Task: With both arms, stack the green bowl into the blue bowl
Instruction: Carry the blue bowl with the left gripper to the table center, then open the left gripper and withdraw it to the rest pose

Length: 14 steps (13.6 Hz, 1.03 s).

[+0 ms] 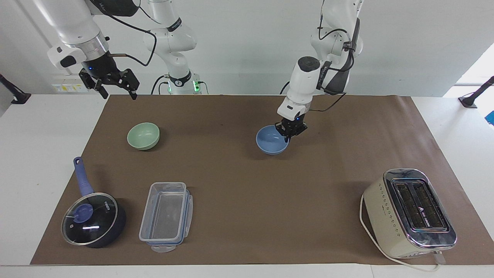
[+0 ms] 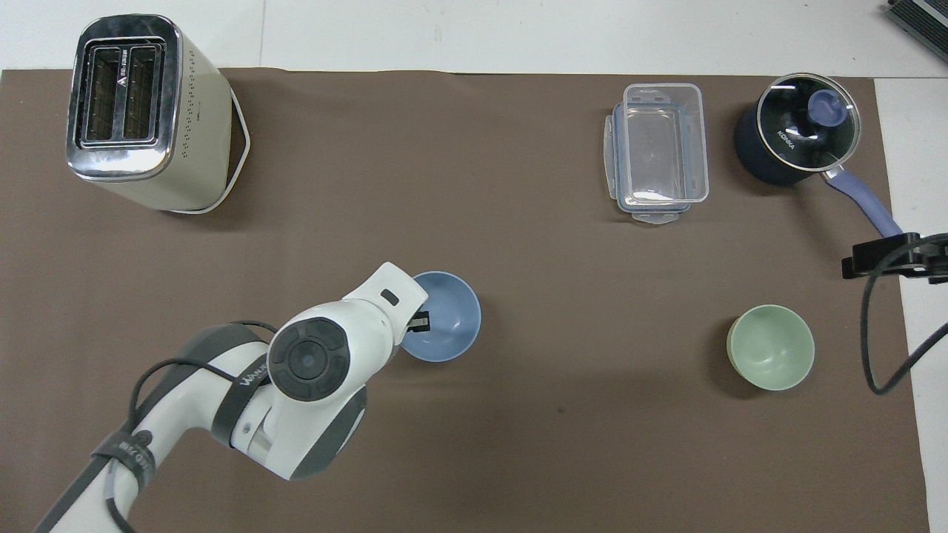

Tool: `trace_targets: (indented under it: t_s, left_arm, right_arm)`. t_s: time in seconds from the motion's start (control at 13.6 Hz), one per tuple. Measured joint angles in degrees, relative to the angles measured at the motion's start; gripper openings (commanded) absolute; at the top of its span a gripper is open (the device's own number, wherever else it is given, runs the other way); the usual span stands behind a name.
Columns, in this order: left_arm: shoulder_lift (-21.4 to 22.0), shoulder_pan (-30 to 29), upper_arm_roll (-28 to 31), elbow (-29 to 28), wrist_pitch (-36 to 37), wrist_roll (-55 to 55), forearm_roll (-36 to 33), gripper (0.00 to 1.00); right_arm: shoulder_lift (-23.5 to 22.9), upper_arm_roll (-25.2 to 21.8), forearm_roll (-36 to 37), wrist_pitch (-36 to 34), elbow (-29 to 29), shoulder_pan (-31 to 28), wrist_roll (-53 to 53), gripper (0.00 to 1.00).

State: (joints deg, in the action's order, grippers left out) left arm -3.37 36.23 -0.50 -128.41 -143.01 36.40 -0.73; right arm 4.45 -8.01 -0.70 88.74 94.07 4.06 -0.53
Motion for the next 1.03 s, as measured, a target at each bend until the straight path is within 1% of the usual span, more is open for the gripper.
trace_targets:
  t_s: [0.15, 0.29, 0.37, 0.44, 0.52, 0.81, 1.03]
  left_arm:
    - [-2.4, 2.8, -0.1, 0.2, -2.3, 0.3, 0.0, 0.00]
    - [-3.6, 4.1, -0.2, 0.3, -2.9, 0.1, 0.0, 0.00]
    - [-4.2, 4.5, -0.4, 0.3, -3.3, 0.0, 0.0, 0.37]
    - [-4.6, 4.9, -0.4, 0.4, -3.6, 0.0, 0.0, 0.96]
    - [-5.0, 5.1, -0.5, 0.7, -3.8, 0.0, 0.0, 1.00]
    - [-4.9, 5.1, -0.1, 3.1, -2.7, 0.0, 0.0, 1.00]
    - [-3.1, 4.3, 1.0, 7.0, 3.9, -1.2, 0.0, 1.00]
  right_arm:
    - [0.0, 0.0, 0.0, 0.0, 0.0, 0.0, 0.0, 1.00]
    - [0.0, 0.0, 0.0, 0.0, 0.0, 0.0, 0.0, 1.00]
    - [0.0, 0.0, 0.0, 0.0, 0.0, 0.0, 0.0, 1.00]
    - [0.0, 0.0, 0.0, 0.0, 0.0, 0.0, 0.0, 1.00]
    - [0.0, 0.0, 0.0, 0.0, 0.0, 0.0, 0.0, 1.00]
    - [0.0, 0.0, 0.0, -0.1, 0.0, 0.0, 0.0, 1.00]
    - [0.0, 0.0, 0.0, -0.1, 0.0, 0.0, 0.0, 1.00]
